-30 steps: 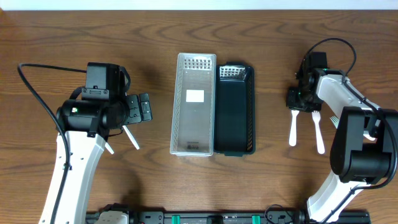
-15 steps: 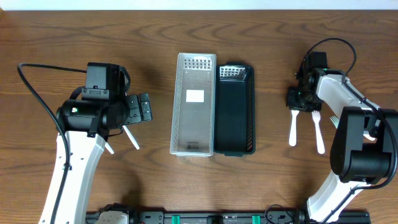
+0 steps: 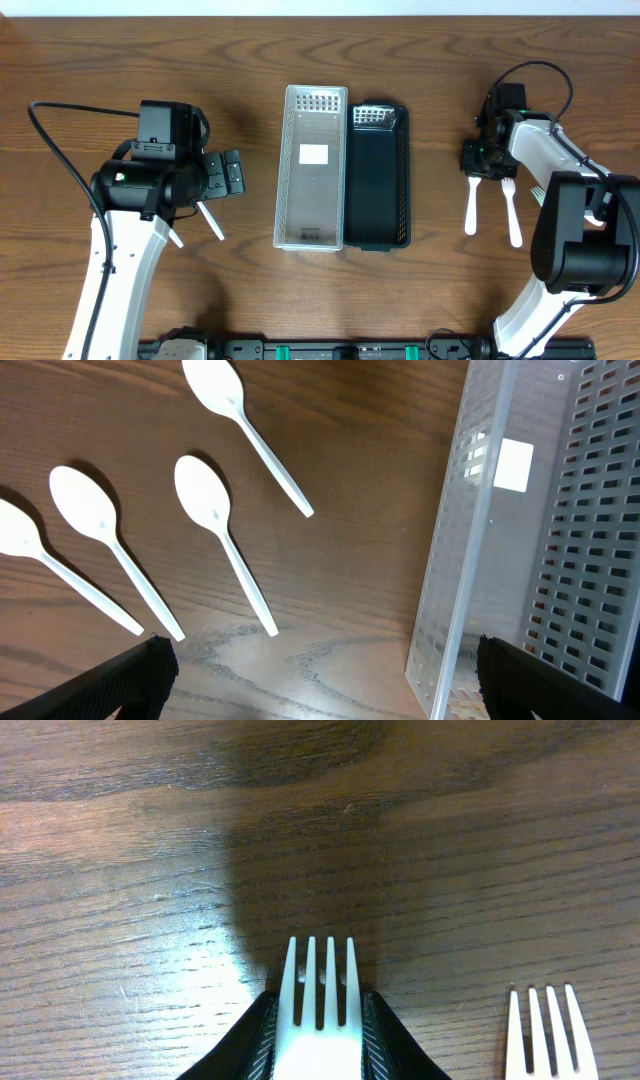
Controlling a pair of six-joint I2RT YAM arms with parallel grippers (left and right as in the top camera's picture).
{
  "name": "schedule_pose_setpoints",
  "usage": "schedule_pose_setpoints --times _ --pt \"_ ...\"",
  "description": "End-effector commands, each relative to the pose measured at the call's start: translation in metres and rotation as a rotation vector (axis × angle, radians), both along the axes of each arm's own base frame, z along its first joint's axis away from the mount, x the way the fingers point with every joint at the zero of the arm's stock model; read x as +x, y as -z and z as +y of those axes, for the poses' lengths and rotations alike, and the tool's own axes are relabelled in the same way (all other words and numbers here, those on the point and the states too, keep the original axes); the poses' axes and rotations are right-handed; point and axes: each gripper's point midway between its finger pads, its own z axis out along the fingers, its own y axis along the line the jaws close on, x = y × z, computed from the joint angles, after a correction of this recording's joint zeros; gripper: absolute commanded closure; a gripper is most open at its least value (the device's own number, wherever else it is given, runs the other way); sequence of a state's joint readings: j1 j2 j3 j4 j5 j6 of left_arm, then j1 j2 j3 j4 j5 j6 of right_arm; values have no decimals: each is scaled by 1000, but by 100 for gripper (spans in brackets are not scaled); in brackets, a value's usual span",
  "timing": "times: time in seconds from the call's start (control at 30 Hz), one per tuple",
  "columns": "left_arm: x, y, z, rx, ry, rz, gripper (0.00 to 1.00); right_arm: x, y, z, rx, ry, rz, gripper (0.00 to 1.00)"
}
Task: Pack container
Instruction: 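Lower right gripper and grasp a white fork, then carry the fork to the black basket and release it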
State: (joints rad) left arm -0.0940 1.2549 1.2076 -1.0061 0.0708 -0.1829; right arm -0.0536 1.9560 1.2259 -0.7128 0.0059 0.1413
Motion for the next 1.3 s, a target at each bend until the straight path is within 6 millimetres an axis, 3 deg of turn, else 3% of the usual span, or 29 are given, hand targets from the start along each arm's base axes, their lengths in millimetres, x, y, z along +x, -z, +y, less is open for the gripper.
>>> schedule_pose_setpoints --times 0.0,0.17,0.5,0.7,0.83,0.97,1.1,1.17,1.27 --pt "1 -2 3 13 -4 -5 2 -6 16 8 34 -8 41 92" --pt "1 -2 3 13 -4 -5 2 -6 16 8 34 -8 42 99" --pt "1 -2 3 13 -4 -5 2 -4 7 8 34 -9 38 99" --pt "1 -2 3 13 -4 -5 2 7 -33 12 31 -21 -10 99" --pt "1 -2 3 13 -4 -5 2 15 -81 20 14 -26 -66 99" --pt "1 -2 3 13 -4 -5 2 22 -138 45 28 -46 -158 99" --pt "1 -2 3 13 -4 -4 2 25 -191 90 63 -102 -274 99" --pt "1 -2 3 12 -4 -4 2 26 -208 117 87 -142 -323 99" --pt "1 -2 3 13 -4 -4 2 23 -215 161 125 -201 -356 99"
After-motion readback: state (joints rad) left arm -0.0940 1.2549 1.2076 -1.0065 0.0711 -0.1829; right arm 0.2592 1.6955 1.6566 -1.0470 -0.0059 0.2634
